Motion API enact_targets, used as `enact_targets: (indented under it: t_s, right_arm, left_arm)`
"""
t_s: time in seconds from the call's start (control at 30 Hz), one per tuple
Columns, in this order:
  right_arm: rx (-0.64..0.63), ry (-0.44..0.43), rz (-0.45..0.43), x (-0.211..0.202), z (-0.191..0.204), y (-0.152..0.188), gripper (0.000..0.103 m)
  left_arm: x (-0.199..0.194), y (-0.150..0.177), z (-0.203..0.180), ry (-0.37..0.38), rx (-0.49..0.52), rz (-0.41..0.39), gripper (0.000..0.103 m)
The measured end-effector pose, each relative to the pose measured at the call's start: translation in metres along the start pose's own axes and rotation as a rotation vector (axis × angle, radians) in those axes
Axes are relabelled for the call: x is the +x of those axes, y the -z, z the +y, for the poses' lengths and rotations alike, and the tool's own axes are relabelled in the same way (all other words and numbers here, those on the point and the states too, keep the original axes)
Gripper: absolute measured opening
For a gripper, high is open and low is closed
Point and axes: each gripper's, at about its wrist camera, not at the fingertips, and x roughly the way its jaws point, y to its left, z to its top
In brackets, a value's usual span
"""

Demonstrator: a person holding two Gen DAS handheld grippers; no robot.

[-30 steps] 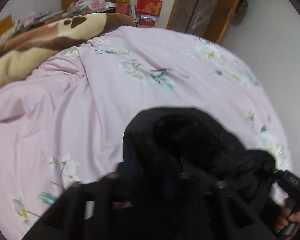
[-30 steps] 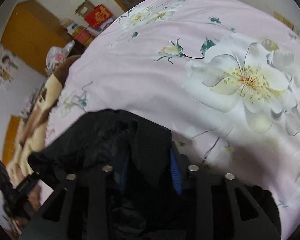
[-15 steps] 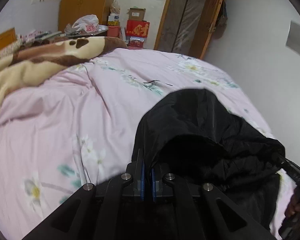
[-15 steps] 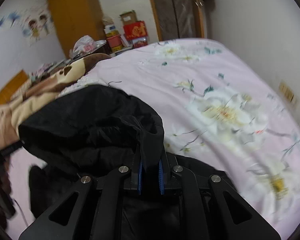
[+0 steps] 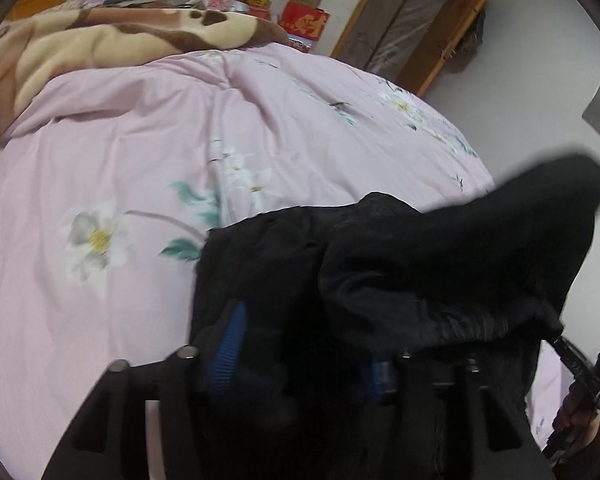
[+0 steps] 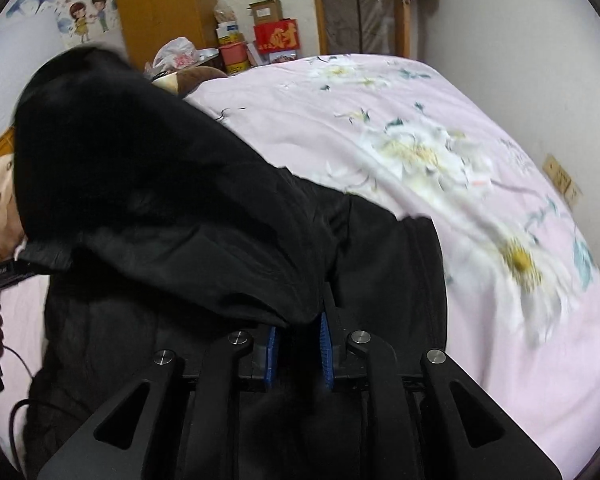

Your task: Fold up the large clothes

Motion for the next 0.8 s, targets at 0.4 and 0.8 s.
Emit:
enact_targets:
  t_s: [0.4,0.8]
  right_arm:
    - [-0.083,0.013,-0.058,-0.073,0.019,0.008,0.047]
    - [-0.796,-0.098,-0.089,-0.034,0.185,0.079,0.072]
  left_arm:
    - [-0.048,0.024,0.022,-0.021,0.023,0.044,0.057]
    - [-0.037,0.013,-0.006,0.104,-0.022,0.075,0.068]
